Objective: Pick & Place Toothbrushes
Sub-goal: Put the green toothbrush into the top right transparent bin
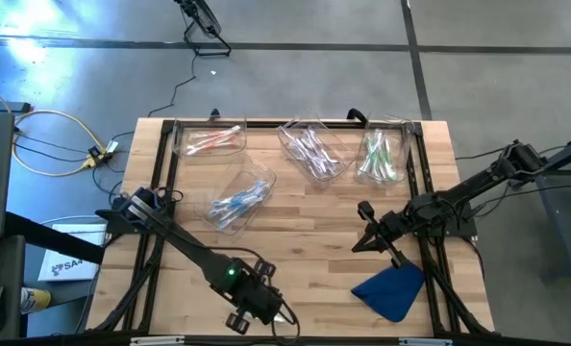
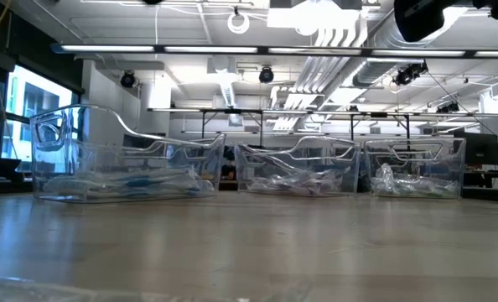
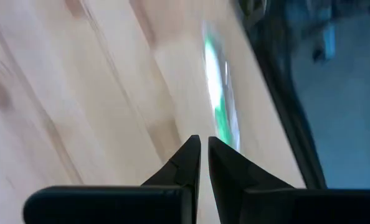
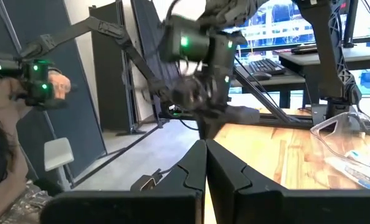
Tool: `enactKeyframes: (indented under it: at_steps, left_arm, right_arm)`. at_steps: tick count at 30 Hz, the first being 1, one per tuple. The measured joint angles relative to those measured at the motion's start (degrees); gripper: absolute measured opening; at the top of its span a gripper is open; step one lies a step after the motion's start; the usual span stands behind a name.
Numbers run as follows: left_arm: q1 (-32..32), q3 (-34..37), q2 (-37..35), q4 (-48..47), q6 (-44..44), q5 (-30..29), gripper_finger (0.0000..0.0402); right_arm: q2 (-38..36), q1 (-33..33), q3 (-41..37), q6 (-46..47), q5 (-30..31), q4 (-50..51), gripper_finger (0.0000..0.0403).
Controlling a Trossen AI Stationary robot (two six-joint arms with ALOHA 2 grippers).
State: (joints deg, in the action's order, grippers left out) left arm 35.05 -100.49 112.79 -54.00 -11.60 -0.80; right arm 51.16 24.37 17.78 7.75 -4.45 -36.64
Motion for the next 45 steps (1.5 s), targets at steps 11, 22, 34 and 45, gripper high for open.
enactKeyframes:
  at_steps: [11, 22, 34, 45]
  left_arm:
    - [1.14, 0.02, 6.23, -4.36, 0.72, 7.87, 0.0021]
    - [7.34, 0.02, 6.19, -6.39, -6.52, 5.62, 0.0001]
    - [6.45, 0.02, 6.17, -8.26, -8.39, 4.94, 0.0028]
    - [5.48, 0.09, 8.6, -7.76, -8.85, 8.18, 0.0147]
  right_arm:
    - [0.0, 0.0, 0.0, -0.01, 1.13, 0.55, 0.0003]
    - [0.0, -0.01, 0.0, -0.02, 1.57, 2.14, 0.0003]
    - [0.0, -0.01, 0.0, 0.14, 1.57, 2.18, 0.0003]
    - [0.0, -0.01, 0.0, 0.17, 1.57, 3.5, 0.0003]
